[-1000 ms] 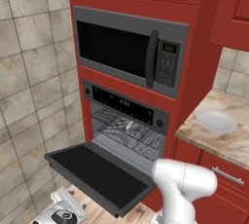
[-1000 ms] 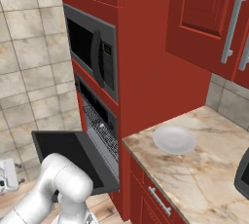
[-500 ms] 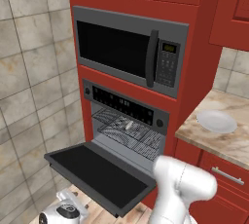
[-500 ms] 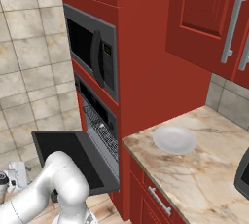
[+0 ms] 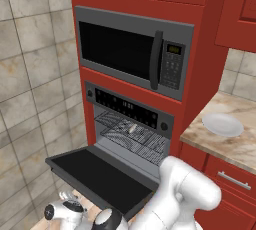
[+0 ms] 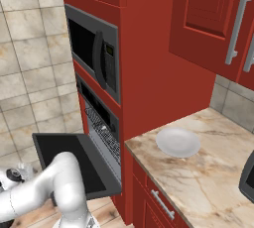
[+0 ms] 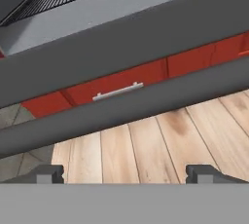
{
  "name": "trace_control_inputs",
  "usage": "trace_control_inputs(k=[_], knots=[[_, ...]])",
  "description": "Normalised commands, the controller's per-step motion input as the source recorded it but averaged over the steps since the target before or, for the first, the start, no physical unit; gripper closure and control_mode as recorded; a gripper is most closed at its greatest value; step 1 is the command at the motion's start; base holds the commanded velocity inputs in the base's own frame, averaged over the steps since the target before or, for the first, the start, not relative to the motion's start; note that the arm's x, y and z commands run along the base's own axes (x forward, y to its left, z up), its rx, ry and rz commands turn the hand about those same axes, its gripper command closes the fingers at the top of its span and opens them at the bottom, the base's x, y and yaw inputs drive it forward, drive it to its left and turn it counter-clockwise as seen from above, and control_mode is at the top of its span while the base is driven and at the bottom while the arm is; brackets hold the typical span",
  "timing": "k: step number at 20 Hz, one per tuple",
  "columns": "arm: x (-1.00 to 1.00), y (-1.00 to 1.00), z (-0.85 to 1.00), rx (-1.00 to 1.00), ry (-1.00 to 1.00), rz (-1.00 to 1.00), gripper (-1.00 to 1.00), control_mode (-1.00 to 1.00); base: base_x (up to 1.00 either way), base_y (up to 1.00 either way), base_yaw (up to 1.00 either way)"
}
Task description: Place the fish on the top rack of the oven, and slide the tray back inside. Close the oven door.
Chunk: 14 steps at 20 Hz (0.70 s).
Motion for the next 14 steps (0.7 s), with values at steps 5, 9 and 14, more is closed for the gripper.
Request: trace_control_inputs(k=[5,9,14], knots=[[0.52,0.70,-1.00,-0.05,0.00,-0.08,-1.00,-1.00,0.00,0.00,0.00],[0.24,0.48,-1.00,-0.16,-0.01,-0.08,-1.00,-1.00,0.00,0.00,0.00],[0.00,0.10,-1.00,-0.41,-0.04,-0.02,-1.00,-1.00,0.00,0.00,0.00]])
